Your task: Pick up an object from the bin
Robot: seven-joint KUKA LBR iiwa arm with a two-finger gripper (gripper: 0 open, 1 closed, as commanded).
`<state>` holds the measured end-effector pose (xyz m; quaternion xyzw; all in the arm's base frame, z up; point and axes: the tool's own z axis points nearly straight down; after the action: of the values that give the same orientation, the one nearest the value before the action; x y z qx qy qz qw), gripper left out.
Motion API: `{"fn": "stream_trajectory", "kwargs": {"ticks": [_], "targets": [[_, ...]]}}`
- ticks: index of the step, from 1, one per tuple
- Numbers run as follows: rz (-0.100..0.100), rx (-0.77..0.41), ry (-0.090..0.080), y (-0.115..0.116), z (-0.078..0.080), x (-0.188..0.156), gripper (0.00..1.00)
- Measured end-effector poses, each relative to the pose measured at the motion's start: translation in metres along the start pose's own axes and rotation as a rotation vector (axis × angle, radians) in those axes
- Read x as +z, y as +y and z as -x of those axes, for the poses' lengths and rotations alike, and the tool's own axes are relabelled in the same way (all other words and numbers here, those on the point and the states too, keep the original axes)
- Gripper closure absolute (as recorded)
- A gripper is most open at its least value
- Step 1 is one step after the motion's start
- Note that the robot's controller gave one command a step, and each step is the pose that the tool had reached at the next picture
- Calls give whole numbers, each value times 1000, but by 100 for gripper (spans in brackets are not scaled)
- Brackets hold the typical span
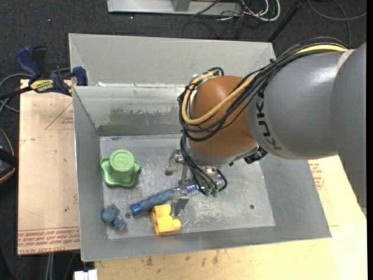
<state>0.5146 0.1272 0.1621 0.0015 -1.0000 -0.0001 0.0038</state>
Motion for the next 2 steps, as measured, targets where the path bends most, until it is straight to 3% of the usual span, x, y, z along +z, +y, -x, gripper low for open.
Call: {"fn": "stream_trajectory", "kwargs": {"ticks": [1, 2], "targets": [[5, 58, -16, 0, 12, 66, 0], [8, 59, -20, 1, 13, 66, 100]]}}
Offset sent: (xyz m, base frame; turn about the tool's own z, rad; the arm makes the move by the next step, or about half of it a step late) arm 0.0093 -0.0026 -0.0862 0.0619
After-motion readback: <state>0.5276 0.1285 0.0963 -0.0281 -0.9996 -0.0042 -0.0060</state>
